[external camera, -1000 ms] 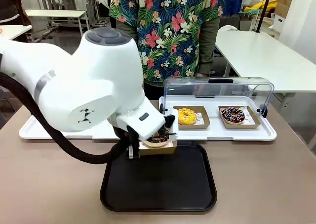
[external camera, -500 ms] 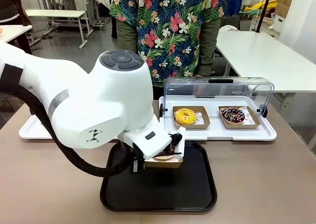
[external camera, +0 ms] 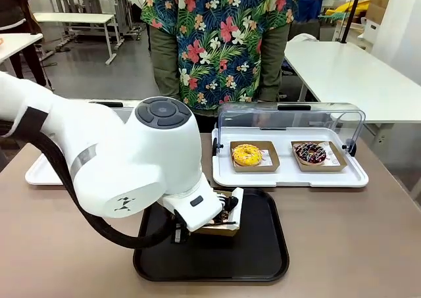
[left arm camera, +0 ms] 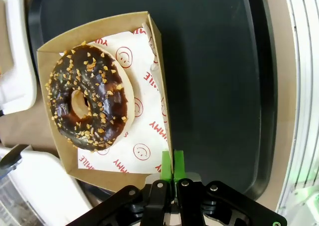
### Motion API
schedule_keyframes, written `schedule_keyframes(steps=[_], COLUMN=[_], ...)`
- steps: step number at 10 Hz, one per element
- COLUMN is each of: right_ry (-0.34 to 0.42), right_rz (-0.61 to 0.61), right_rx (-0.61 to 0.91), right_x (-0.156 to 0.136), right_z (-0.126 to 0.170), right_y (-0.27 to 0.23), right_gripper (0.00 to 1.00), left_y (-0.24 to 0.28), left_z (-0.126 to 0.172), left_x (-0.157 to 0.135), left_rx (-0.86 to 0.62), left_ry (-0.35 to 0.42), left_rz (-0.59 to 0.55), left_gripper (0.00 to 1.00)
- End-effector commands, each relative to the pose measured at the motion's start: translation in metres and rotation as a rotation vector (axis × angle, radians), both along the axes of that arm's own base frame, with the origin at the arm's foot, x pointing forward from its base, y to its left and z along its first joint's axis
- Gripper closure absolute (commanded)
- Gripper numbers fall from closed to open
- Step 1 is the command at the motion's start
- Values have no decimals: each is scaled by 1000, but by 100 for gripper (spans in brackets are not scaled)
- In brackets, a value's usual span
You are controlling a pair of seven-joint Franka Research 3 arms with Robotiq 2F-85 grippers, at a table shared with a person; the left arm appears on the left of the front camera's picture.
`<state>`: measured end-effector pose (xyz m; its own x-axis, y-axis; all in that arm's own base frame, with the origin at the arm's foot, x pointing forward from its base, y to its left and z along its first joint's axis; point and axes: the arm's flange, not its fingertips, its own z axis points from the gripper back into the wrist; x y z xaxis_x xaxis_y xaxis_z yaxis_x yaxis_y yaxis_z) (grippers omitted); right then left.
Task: Move the second donut from the left to the tray.
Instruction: Pick up the Paper togo box containing the Donut indicated by the person and place it on the Handle tray.
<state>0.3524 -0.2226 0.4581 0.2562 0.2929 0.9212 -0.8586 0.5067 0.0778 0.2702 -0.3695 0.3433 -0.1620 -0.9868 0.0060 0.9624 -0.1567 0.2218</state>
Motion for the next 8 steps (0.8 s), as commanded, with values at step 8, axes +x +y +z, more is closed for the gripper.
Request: schedule_keyframes(steps=[8], right_ry=[-26], right_rz=[4], right_rx=[11], right_x=[1], right_z=[2], right_y=[0], right_gripper=[0], left_y=[-15], left_z=[-29], left_x=[0], left_rx=[19], left_ry=[20], left_rz=[49], left_gripper=[98])
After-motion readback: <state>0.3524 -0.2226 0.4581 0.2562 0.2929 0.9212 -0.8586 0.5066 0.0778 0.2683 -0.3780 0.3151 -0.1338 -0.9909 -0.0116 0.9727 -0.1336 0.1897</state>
